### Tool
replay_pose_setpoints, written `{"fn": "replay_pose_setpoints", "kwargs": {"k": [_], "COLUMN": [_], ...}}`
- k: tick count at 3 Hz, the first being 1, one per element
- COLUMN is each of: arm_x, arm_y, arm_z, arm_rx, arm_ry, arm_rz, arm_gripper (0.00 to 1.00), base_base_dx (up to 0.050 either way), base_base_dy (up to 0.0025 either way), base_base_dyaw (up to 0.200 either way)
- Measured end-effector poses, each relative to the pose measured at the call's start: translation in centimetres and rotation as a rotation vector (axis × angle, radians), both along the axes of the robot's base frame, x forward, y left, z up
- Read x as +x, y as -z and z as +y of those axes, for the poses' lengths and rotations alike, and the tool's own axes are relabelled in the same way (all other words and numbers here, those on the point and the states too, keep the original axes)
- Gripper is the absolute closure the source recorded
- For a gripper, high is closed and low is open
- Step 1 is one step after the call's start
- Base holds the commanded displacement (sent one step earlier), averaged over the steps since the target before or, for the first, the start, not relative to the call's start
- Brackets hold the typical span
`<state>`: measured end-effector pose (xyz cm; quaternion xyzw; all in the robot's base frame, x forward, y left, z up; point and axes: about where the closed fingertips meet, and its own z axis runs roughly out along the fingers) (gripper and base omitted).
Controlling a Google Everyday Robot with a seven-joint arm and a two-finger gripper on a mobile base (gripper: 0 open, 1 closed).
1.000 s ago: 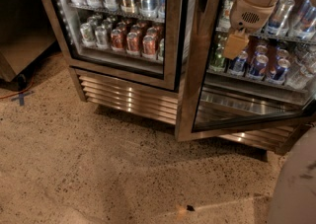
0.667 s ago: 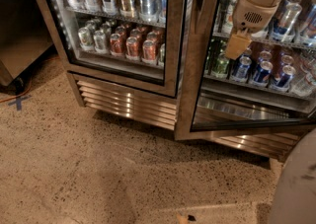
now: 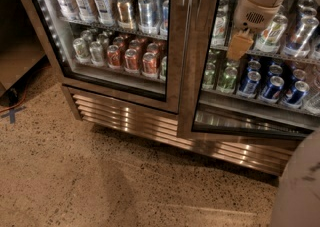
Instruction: Close right fridge door
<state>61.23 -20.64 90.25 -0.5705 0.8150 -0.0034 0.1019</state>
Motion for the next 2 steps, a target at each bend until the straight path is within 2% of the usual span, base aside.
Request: {"fn": "replay_pose_setpoints", "kwargs": {"k": [2], "arm_x": [0.0], "arm_y": [0.0], "arm_z": [0.0], "arm_rx": [0.0], "arm_ry": [0.0], "arm_rz": [0.0], "arm_gripper": [1.0], "base_base_dx": [0.049], "base_base_dy": [0.00001], "base_base_dyaw": [0.0]}}
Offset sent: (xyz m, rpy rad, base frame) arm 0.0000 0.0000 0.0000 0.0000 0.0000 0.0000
